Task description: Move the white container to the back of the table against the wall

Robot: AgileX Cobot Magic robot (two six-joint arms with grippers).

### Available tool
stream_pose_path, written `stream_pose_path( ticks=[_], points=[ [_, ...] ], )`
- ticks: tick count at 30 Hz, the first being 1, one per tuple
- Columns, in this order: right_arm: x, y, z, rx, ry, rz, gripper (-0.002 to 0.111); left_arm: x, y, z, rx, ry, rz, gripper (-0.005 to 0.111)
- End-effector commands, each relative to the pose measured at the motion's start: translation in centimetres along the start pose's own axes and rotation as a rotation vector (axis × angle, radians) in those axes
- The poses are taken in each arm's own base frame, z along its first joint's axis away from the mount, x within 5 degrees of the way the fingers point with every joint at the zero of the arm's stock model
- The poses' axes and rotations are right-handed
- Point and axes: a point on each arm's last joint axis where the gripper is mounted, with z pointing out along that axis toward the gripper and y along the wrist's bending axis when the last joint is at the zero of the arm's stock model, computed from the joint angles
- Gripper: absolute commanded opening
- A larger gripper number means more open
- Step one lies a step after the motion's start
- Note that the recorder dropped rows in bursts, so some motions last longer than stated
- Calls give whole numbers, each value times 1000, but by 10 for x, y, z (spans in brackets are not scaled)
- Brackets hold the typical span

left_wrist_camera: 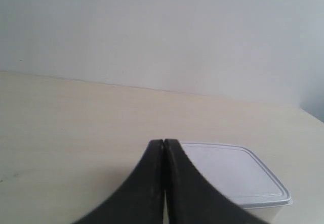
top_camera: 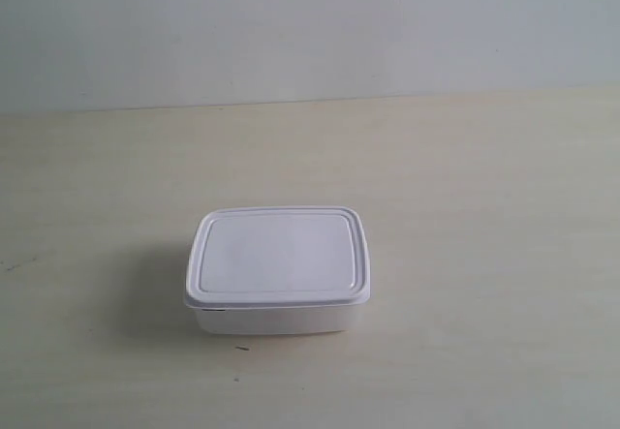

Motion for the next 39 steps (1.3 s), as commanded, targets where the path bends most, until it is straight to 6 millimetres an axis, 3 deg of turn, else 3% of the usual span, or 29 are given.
stream_pose_path(
  ticks=[1, 11, 15, 19, 23, 26, 28, 32, 36, 39],
  points=[
    [0, 0, 0, 1, -14, 182, 0, -1, 0, 0, 0, -24, -29, 0],
    [4, -1, 2, 25, 64, 224, 0, -2, -1, 0, 12, -30, -125, 0],
    [-16, 1, 11, 47, 125, 231, 0, -13, -4, 3, 4, -9, -128, 0],
    [-45, 6, 32, 58, 205, 228, 0, -29, -10, 14, -14, 59, -131, 0],
    [-71, 18, 60, 7, 317, 209, 0, -62, -27, 29, 27, 158, -80, 0],
    [-86, 40, 82, -112, 411, 178, 0, -84, -45, 44, 117, 249, 6, 0],
    [-91, 61, 96, -210, 508, 166, 0, -88, -56, 55, 193, 346, 29, 0],
    [-79, 103, 117, -386, 699, 53, 0, -71, -70, 77, 290, 548, 71, 0],
    [-38, 137, 130, -461, 887, -26, 0, -35, -73, 92, 306, 734, 82, 0],
    [-9, 150, 134, -476, 1005, -76, 0, -10, -76, 101, 294, 817, 85, 0]
  ],
)
